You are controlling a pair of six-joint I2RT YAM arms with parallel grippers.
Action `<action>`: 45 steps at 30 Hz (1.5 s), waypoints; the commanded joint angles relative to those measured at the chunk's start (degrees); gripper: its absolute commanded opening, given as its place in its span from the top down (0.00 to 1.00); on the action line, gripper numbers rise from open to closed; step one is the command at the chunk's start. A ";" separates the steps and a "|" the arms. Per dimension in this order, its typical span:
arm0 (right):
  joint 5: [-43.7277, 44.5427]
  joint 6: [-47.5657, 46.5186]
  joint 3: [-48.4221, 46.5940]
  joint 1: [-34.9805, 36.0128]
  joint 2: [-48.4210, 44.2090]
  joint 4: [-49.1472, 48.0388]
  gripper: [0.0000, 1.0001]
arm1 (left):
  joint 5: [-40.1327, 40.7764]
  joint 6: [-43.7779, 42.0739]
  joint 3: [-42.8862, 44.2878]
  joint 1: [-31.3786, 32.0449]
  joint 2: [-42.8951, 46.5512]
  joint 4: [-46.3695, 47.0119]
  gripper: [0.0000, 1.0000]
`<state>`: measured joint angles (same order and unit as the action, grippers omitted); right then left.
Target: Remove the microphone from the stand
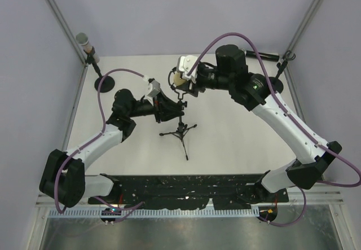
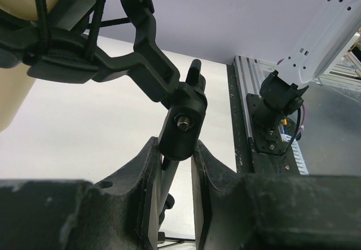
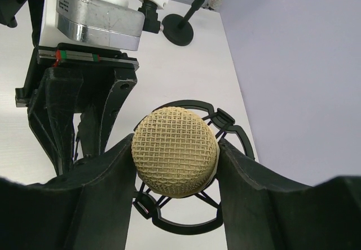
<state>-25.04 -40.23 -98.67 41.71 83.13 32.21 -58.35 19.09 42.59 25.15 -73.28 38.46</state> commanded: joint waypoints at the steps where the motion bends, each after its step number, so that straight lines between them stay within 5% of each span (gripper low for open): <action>1: -1.77 1.03 -1.43 0.65 -2.27 0.13 0.69 | 3.59 -0.46 -0.22 -0.01 -0.55 -0.31 0.82; 17: -1.60 -6.53 -8.73 5.48 -1.57 9.81 0.70 | 6.49 1.65 1.44 0.08 -3.54 -4.18 1.00; 45: -13.28 1.55 -27.62 3.82 -4.91 16.49 0.74 | 7.64 -3.53 2.41 0.78 -6.53 -9.89 1.00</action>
<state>-36.29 -42.00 -123.59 46.59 81.12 49.87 -52.12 17.23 45.43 25.76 -78.50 35.24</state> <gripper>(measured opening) 0.577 0.200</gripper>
